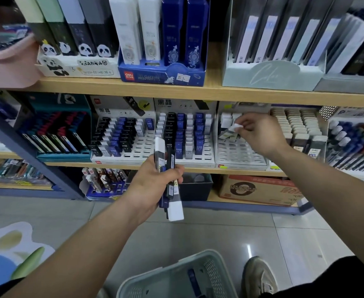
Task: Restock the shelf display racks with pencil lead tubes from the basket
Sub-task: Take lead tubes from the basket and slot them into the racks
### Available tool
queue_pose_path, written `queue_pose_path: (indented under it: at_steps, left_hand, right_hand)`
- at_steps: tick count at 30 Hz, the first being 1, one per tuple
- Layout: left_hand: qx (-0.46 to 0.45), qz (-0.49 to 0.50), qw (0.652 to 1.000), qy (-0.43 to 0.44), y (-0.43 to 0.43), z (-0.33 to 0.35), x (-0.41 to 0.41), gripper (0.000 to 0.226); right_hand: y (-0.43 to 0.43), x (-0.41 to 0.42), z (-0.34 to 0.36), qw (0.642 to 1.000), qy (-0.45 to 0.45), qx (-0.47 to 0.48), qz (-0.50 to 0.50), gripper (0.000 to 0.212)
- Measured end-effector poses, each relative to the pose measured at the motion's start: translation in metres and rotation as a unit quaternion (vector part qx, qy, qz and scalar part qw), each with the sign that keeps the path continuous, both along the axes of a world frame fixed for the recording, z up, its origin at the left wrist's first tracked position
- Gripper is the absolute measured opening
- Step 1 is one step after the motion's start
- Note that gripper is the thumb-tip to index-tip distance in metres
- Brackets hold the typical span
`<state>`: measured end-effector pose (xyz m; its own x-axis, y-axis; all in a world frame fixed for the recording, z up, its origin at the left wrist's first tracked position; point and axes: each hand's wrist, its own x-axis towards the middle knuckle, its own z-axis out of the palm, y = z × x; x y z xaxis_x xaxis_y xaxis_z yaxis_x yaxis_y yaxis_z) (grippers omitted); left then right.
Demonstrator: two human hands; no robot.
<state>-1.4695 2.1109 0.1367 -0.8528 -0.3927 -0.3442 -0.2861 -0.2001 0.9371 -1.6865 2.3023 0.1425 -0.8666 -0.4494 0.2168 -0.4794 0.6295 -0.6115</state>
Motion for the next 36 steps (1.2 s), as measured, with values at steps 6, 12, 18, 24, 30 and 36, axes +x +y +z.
queue_pose_path:
  at_steps: [6,12,18,24,30,36]
  left_hand:
    - [0.014,0.006,1.000,0.006,-0.002,0.000,-0.003,0.030]
    - [0.039,0.012,0.999,0.010,0.000,0.002,-0.003,0.030]
    - [0.033,0.017,0.999,0.009,-0.005,0.000,-0.001,0.035]
    - [0.022,0.019,0.999,0.016,-0.005,0.002,0.001,0.034]
    - [0.025,0.023,0.999,0.018,-0.006,0.003,0.004,0.034]
    - [0.029,0.042,0.998,0.037,-0.011,0.006,0.004,0.018]
  right_hand:
    - [0.000,-0.003,-0.004,0.995,0.052,0.077,0.027,0.017]
    - [-0.008,-0.007,-0.018,0.985,0.148,0.079,0.047,0.022]
    - [-0.009,-0.012,-0.022,0.981,0.180,0.059,0.031,0.018]
    - [-0.008,-0.012,-0.020,0.979,0.172,0.094,0.056,0.026]
    - [-0.008,-0.008,-0.018,0.979,0.079,0.177,0.068,0.039]
    - [-0.019,0.045,0.009,0.989,0.077,0.099,0.076,0.030]
